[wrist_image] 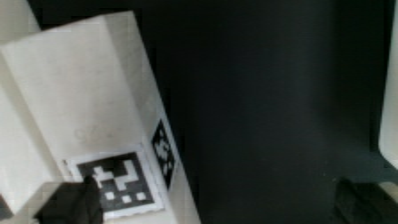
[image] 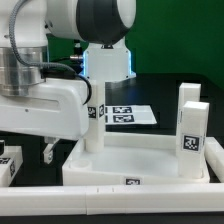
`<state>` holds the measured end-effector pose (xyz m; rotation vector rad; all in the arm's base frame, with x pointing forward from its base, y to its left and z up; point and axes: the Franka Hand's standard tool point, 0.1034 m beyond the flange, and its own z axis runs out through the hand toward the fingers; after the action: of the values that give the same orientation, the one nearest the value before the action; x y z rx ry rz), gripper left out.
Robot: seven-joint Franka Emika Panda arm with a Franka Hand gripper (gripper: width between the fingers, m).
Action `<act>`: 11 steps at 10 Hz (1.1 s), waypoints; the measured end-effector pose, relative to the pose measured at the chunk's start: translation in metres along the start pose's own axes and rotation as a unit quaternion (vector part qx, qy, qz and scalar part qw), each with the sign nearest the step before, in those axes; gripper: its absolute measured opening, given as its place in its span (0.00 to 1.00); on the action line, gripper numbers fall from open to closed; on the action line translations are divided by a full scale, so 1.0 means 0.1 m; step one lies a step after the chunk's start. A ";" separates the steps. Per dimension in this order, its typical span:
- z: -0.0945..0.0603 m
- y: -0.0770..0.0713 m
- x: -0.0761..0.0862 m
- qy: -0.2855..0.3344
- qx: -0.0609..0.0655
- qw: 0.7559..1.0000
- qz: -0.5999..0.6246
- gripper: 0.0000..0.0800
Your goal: Assemble desk
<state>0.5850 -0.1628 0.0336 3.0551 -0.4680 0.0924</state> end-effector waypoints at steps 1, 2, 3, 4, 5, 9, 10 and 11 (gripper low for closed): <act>0.04 0.00 -0.02 -0.003 -0.002 1.000 0.000 0.81; 0.06 0.00 -0.01 0.001 -0.004 1.000 -0.001 0.81; 0.07 0.01 -0.01 0.004 -0.005 1.000 -0.001 0.81; 0.07 0.02 -0.01 0.010 -0.008 1.000 -0.001 0.81; 0.07 0.03 -0.04 0.015 -0.010 1.000 -0.001 0.81; 0.01 0.07 -0.33 -0.006 -0.002 1.000 0.014 0.81; -0.01 0.05 -0.30 -0.003 -0.002 1.000 0.023 0.81; -0.01 0.05 -0.31 -0.004 -0.002 1.000 0.023 0.81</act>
Offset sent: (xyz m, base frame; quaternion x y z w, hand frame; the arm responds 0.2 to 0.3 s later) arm -0.0148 0.0076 -0.0148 0.0144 0.0118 0.0050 0.9998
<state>0.5538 -0.1585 0.0323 3.0417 -0.5388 0.0822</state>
